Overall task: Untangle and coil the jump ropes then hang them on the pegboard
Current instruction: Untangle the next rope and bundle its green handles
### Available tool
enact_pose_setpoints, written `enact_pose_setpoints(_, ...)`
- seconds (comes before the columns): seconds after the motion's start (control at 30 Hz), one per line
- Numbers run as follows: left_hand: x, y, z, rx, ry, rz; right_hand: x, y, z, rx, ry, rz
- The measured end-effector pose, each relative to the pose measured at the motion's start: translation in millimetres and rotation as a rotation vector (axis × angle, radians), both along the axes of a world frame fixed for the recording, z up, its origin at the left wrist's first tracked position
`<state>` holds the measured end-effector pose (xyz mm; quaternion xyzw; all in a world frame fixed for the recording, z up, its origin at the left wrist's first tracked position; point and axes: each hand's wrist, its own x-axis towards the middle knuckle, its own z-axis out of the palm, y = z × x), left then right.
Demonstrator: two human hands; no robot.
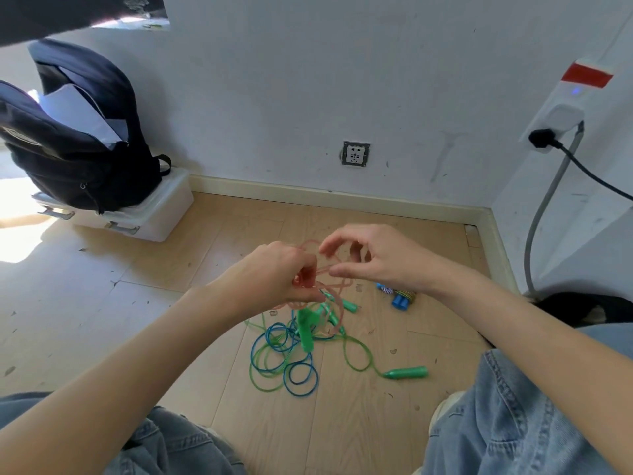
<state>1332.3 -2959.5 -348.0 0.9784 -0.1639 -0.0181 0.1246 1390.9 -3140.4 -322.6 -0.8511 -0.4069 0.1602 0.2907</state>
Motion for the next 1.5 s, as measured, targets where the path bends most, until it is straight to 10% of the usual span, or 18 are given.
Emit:
enact_pose_setpoints(0.13, 2, -1, -6, -0.062, 0.068, 0.009, -2, 3, 0, -0.042, 0.023, 0.032)
enact_pose_setpoints(0.5, 1, 37, -29, 0.172, 0.474, 0.396, 23, -15, 17, 0.686, 0.179, -0.671)
enact_pose_setpoints(0.87, 1, 17, 19, -0.235, 0.260, 0.332, 19, -16, -8, -0.301, -0.004, -0.399)
enact_pose_setpoints(1.1, -5, 2, 34, -0.464, 0.339, 0.238, 3, -4, 4, -0.029, 0.196, 0.064)
enact_pose_setpoints(1.5, 1, 14, 30, -0.927, 0.335, 0.516, 21, -13, 6, 0.165, -0.110, -0.431)
